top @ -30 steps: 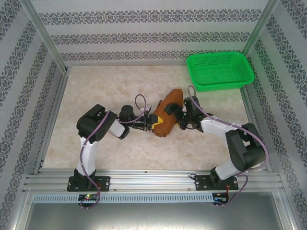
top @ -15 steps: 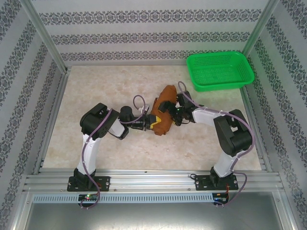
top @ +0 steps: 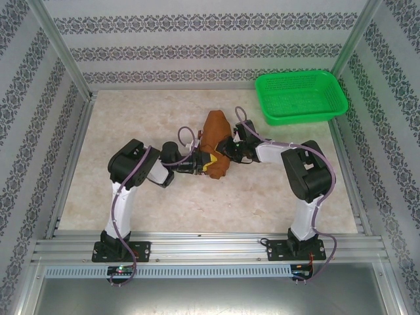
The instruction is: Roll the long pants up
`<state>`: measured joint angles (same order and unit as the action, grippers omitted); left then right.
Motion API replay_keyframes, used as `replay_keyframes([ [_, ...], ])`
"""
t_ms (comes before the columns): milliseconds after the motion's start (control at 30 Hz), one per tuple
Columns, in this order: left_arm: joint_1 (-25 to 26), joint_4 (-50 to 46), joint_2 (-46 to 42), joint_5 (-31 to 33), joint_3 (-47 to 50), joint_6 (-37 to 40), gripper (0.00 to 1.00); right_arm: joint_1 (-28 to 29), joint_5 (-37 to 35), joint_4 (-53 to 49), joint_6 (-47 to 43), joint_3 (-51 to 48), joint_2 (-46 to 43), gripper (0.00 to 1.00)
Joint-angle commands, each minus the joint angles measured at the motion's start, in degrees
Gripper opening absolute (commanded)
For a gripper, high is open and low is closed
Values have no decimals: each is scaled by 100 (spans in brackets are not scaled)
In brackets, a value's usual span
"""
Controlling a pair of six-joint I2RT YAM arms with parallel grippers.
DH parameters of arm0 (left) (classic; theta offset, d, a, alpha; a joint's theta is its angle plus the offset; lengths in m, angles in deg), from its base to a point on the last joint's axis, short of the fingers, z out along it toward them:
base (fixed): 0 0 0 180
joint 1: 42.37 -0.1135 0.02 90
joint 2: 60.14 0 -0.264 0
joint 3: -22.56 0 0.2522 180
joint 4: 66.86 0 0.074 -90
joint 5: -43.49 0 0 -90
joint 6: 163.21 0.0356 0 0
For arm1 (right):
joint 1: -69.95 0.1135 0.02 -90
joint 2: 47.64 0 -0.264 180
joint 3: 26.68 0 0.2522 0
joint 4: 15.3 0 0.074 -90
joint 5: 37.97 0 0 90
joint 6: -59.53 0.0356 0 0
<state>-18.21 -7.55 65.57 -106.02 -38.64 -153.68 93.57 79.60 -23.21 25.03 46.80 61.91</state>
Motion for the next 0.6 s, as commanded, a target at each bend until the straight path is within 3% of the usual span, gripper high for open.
replay_keyframes([
  [0, 354, -2662, -934, -992, -436, 1972, 12, 390, 146, -317, -29, -162, 233, 0],
  [100, 350, -7338, -2075, -177, -1499, 4972, 23, 307, -54, -670, -193, -169, -95, 0],
  [200, 274, -9555, -2679, 311, -2473, 6282, 34, 172, -103, -990, -331, -103, -332, 0],
  [300, 160, -10432, -3164, 753, -2874, 6767, 41, 67, -150, -1234, -418, 1, -547, 0],
  [467, -234, -10745, -3624, 823, -2663, 6816, 40, -20, -394, -2077, -718, 592, -742, 0],
  [567, -647, -10449, -3996, 809, -2161, 6579, 39, -72, -587, -2716, -959, 1138, -748, 0],
])
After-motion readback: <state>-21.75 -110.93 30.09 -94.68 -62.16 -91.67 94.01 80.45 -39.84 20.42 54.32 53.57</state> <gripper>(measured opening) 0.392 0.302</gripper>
